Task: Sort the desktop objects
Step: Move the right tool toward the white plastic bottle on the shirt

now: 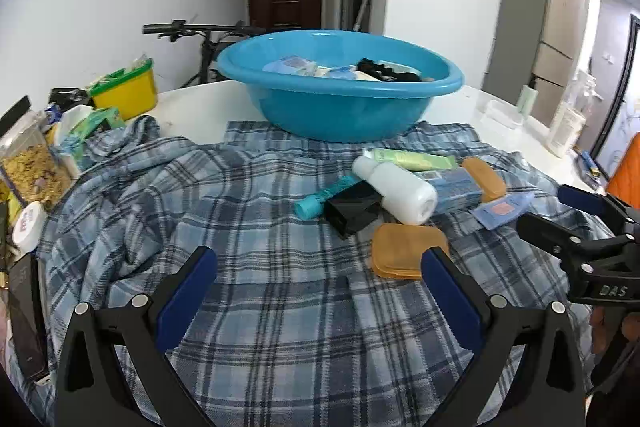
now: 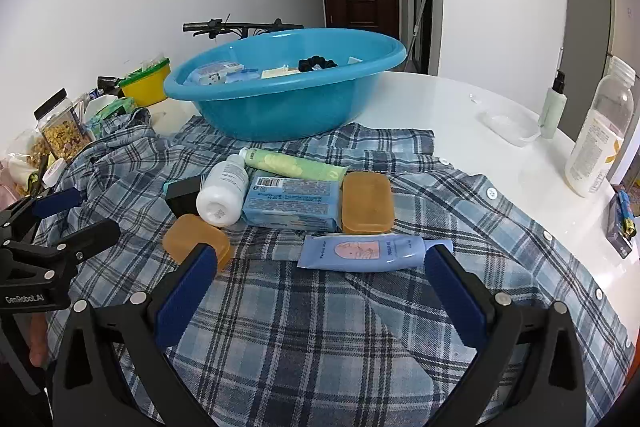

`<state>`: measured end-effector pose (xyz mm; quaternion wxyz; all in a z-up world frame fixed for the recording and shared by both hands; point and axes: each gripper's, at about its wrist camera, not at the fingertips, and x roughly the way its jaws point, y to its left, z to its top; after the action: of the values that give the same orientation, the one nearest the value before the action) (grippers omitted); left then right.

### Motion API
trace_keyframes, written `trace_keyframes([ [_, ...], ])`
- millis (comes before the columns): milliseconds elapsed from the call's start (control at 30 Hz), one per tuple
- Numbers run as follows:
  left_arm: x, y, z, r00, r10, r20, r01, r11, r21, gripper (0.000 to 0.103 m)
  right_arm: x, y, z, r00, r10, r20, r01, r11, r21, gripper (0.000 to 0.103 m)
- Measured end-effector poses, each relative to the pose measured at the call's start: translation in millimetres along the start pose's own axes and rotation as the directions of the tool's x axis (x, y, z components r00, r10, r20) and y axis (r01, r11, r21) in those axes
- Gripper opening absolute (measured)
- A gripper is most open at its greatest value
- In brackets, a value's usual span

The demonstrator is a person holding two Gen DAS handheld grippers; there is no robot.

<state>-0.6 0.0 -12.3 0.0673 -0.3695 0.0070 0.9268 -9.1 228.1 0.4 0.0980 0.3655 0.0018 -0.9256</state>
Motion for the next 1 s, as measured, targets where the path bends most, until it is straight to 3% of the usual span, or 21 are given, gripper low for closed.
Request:
trace_keyframes([
  [233,1,-3,-2,1.000,0.021,-0.006,-0.021,1.000,0.023,0.103,7,7,-3,1.000,-0.007,-0.026,0.007,0.999,-0.032,0.103],
  [533,4,3,-3,0.996,0.081,-0.022,-0.080,0.997,0.010,0.103,5,8,-5,1.000,-0.022,0.018,0.023,0.998,-0.063,0.103],
  [633,4,5,-4,0.998,0.063,-0.026,-0.063,0.998,0.004,0.103,8,3,-6,1.000,0.028,-0.005,-0.028,0.999,-0.029,0.101],
  [733,3,3,-5,0.998,0.059,-0.017,-0.058,0.998,0.017,0.103,9,6,-8,1.000,0.015,-0.008,-0.015,0.999,-0.046,0.101],
  [1000,-2,6,-3,0.999,0.054,0.005,-0.054,0.999,-0.005,0.103,5,8,-4,0.996,0.089,0.031,-0.088,0.996,-0.022,0.101],
])
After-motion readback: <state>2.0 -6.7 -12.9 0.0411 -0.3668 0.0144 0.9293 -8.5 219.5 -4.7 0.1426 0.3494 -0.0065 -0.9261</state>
